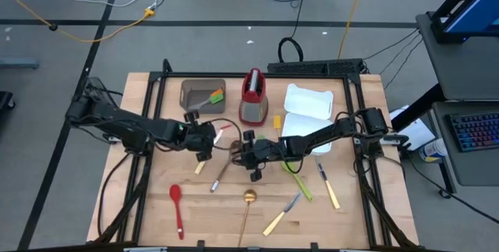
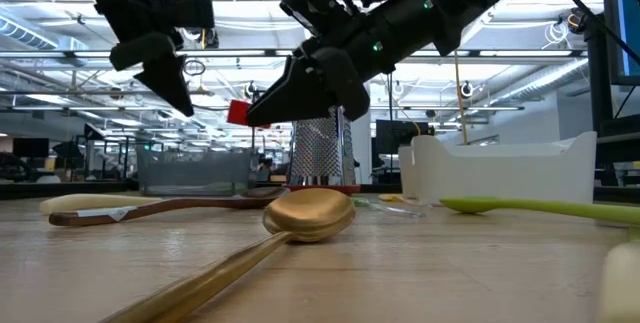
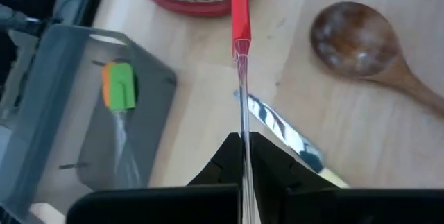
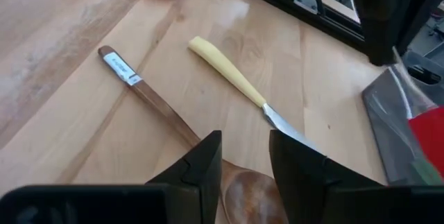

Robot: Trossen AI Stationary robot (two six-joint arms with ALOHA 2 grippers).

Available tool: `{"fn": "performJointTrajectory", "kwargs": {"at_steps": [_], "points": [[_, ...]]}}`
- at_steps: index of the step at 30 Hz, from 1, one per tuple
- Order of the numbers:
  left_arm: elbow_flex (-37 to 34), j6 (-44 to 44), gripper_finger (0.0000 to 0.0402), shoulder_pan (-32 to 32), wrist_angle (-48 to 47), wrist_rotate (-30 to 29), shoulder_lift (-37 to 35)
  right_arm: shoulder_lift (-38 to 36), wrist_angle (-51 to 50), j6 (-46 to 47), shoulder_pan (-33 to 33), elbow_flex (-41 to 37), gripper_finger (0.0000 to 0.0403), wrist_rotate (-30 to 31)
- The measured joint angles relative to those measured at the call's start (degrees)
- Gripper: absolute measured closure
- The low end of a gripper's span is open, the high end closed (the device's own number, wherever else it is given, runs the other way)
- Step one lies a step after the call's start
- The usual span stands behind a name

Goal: Pick & Place Kitchen Items
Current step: Put the red spatula into the black bin

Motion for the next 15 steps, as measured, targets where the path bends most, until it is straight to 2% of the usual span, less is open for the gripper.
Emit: {"fn": "performJointTrajectory", "kwargs": {"at_steps": [6, 10, 15], "points": [[0.0, 2.1, 0.0384, 1.8, -3.9, -3.5, -3.2, 0.0, -0.2, 1.5, 0.0, 0.0, 0.0293, 0.0], [0.0, 3.2, 0.0396, 5.0, -4.4, -5.5, -4.0, 0.0, 0.2, 1.5, 0.0, 0.0, 0.0291, 0.0], [0.0, 6.9, 0.0383, 10.1, -4.0, -5.7, -4.1, 0.0, 0.4, 1.4, 0.0, 0.0, 0.0294, 0.0]]}}
